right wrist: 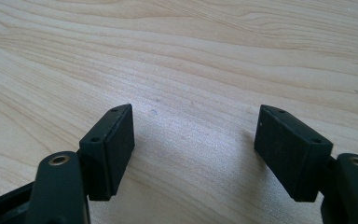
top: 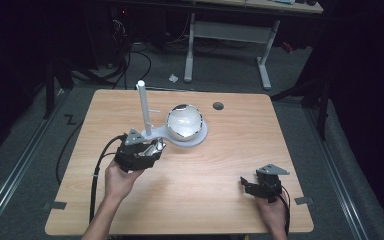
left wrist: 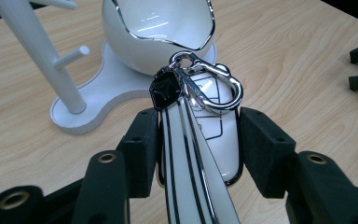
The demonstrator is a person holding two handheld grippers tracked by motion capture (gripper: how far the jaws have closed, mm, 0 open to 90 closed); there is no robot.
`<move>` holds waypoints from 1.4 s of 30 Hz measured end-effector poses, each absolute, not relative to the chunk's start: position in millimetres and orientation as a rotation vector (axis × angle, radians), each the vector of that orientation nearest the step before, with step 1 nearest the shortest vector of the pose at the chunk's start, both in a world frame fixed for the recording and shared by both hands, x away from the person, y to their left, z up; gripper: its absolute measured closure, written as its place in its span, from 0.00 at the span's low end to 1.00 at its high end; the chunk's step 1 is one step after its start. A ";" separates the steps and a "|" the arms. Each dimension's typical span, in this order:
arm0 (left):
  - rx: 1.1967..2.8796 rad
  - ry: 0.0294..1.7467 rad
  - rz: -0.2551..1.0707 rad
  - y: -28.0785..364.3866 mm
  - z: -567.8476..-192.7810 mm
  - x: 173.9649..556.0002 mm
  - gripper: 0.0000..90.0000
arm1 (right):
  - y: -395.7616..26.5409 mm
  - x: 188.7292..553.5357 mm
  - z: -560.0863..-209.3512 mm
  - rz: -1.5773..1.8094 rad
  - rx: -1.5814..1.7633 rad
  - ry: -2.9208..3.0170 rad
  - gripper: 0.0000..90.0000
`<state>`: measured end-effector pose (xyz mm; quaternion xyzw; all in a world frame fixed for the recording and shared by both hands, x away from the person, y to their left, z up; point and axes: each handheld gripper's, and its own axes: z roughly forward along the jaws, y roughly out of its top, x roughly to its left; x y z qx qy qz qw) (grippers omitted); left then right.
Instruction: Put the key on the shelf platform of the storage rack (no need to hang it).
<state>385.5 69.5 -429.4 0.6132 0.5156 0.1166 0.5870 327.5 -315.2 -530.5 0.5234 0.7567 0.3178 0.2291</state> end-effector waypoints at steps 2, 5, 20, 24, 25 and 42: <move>1.436 1.197 0.269 66.3 -426.3 387.2 0.55 | -315.1 327.5 -530.5 0.876 1.442 2.082 0.32; 1.436 1.186 0.262 63.0 -422.4 388.8 0.55 | -315.2 327.5 -530.5 0.875 1.441 2.083 0.32; 1.474 1.147 0.203 39.4 -402.8 409.8 0.55 | -315.4 327.7 -530.6 0.877 1.438 2.083 0.32; 1.484 1.128 0.191 30.4 -401.8 416.2 0.55 | -315.4 327.7 -530.5 0.876 1.439 2.083 0.32; 1.488 1.125 0.190 29.0 -402.1 418.1 0.55 | -315.4 327.7 -530.5 0.876 1.439 2.083 0.32; 1.509 1.150 0.144 5.5 -403.5 455.1 0.55 | -315.5 327.4 -530.5 0.877 1.443 2.082 0.32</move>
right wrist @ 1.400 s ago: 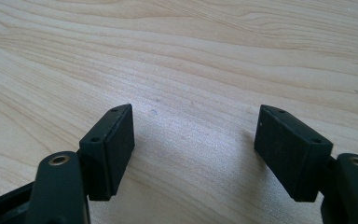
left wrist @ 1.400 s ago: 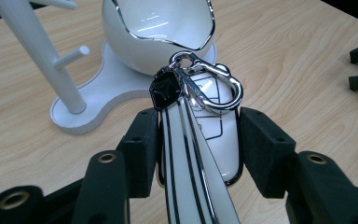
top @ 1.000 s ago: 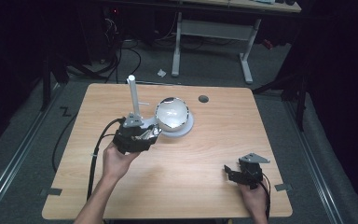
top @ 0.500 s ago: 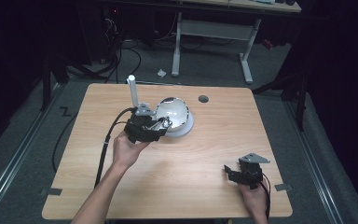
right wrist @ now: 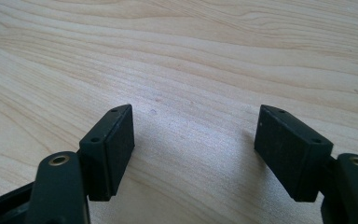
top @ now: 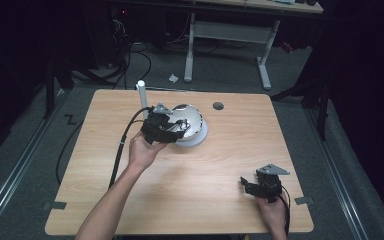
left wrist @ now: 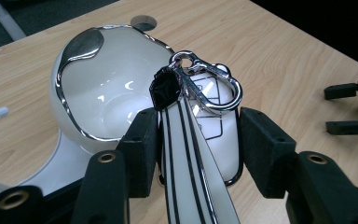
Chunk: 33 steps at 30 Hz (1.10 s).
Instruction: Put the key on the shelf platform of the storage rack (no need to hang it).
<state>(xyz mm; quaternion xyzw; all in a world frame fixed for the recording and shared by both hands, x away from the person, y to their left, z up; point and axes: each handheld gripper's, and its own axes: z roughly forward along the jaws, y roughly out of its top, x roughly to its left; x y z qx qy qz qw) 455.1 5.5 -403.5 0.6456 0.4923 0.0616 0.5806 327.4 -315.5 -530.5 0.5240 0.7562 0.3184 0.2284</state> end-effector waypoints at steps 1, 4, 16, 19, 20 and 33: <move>1.512 1.147 0.148 2.7 -404.1 457.4 0.55 | -315.4 327.3 -530.5 0.877 1.445 2.081 0.32; 1.515 1.134 0.158 -4.5 -404.8 462.2 0.55 | -315.4 327.3 -530.6 0.875 1.443 2.080 0.32; 1.543 1.139 0.230 -26.1 -414.5 489.1 0.55 | -315.6 327.3 -530.6 0.876 1.443 2.081 0.32; 1.551 1.153 0.243 -30.0 -419.4 495.0 0.55 | -315.7 327.3 -530.6 0.876 1.442 2.081 0.32; 1.547 1.160 0.243 -31.2 -420.7 497.3 0.55 | -315.6 327.2 -530.7 0.875 1.442 2.079 0.32; 1.521 1.255 0.250 -44.3 -444.4 519.7 0.54 | -315.6 327.2 -530.7 0.875 1.441 2.080 0.32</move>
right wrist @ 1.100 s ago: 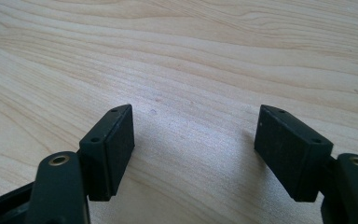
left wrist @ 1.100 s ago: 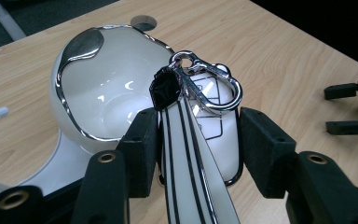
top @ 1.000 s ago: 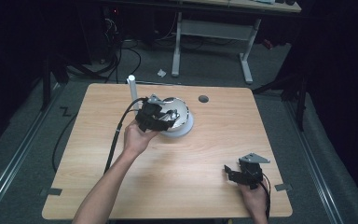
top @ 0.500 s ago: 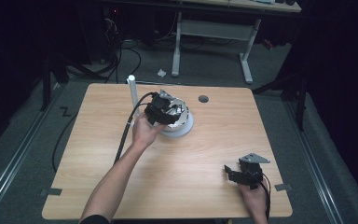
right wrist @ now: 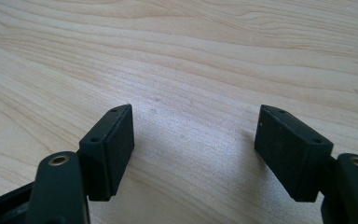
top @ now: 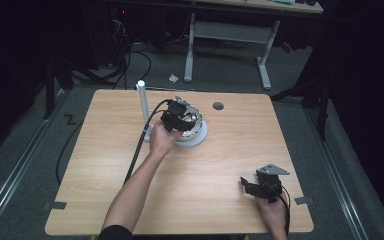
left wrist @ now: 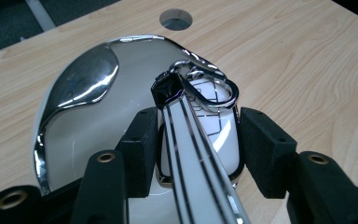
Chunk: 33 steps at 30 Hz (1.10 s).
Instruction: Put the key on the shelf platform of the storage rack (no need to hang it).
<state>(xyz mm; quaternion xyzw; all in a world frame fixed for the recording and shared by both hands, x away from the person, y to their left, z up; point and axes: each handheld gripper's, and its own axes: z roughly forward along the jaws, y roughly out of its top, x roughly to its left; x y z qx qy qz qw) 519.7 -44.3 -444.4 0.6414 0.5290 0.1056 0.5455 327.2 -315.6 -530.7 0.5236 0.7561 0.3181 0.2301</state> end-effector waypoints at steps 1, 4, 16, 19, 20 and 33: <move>1.530 1.260 0.255 -44.5 -446.5 521.3 0.54 | -315.6 327.1 -530.7 0.875 1.441 2.080 0.32; 2.160 1.004 0.284 -2.0 -439.1 528.4 0.51 | -315.9 326.6 -530.5 0.876 1.443 2.082 0.32; 2.109 0.967 0.324 10.9 -425.5 513.5 0.45 | -315.8 326.4 -530.6 0.876 1.440 2.083 0.32; 2.097 0.963 0.320 13.4 -424.2 509.8 0.45 | -315.6 326.4 -530.6 0.874 1.439 2.084 0.32; 2.108 0.956 0.323 14.3 -423.3 508.5 0.44 | -315.6 326.4 -530.6 0.874 1.439 2.084 0.32; 2.103 0.938 0.355 34.2 -412.9 489.3 0.44 | -315.5 326.4 -530.6 0.873 1.439 2.083 0.32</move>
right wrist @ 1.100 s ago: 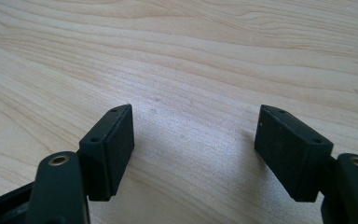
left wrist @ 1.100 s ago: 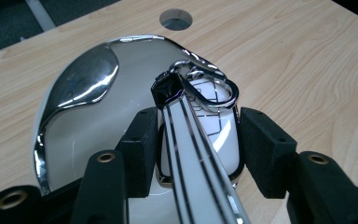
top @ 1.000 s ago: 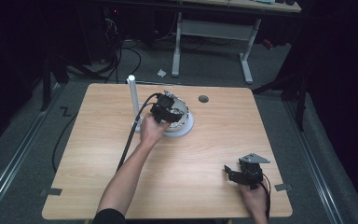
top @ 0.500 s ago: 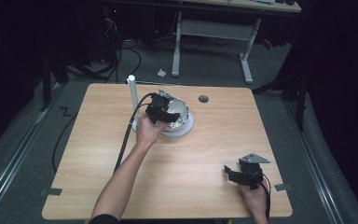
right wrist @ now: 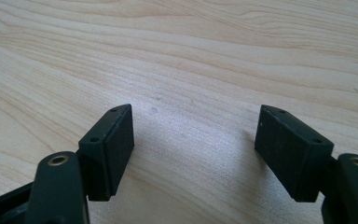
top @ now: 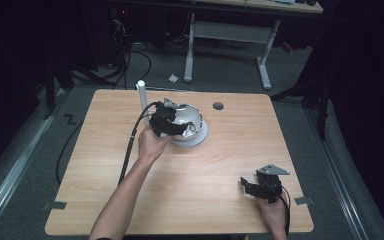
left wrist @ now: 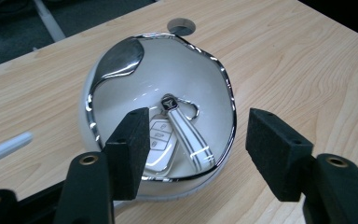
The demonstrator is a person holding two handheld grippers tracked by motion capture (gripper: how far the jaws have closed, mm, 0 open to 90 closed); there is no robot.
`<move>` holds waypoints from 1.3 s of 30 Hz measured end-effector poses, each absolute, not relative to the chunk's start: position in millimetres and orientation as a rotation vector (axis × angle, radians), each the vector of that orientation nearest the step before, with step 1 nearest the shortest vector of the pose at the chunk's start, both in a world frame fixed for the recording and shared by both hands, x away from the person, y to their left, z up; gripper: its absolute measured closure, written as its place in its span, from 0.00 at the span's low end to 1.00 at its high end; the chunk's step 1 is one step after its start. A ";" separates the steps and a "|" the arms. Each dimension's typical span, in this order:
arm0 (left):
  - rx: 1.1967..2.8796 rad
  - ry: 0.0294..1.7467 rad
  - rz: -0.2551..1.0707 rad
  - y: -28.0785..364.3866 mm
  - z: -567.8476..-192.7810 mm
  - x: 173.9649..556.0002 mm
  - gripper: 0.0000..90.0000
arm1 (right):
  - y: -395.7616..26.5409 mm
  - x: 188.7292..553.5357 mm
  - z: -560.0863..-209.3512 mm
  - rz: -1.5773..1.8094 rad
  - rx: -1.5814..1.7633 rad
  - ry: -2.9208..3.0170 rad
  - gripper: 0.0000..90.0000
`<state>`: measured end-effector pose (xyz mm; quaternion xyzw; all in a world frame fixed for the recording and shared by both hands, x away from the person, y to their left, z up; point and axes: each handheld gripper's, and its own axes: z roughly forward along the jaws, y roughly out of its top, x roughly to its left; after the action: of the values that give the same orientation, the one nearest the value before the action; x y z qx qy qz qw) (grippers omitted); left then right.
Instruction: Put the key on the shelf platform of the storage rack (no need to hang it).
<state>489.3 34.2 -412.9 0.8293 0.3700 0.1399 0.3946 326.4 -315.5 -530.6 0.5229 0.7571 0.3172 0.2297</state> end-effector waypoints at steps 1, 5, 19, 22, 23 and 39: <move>2.098 0.938 0.356 36.9 -411.8 487.7 0.44 | -315.5 326.4 -530.6 0.873 1.439 2.083 0.32; 2.076 0.936 0.355 45.9 -408.1 483.1 0.44 | -315.5 326.4 -530.6 0.873 1.439 2.084 0.32; 2.033 0.950 0.368 76.7 -395.0 465.0 0.43 | -315.5 326.5 -530.6 0.873 1.438 2.084 0.32; 2.030 0.948 0.380 81.5 -391.8 460.4 0.43 | -315.5 326.5 -530.7 0.873 1.437 2.084 0.32; 2.028 0.946 0.381 83.4 -390.6 458.7 0.43 | -315.5 326.5 -530.7 0.873 1.437 2.084 0.32; 2.006 0.968 0.434 111.4 -383.3 436.1 0.44 | -315.5 326.5 -530.6 0.872 1.439 2.083 0.32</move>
<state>436.1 111.4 -383.3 0.8013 0.3867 0.1732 0.4224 326.5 -315.5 -530.6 0.5231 0.7570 0.3171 0.2298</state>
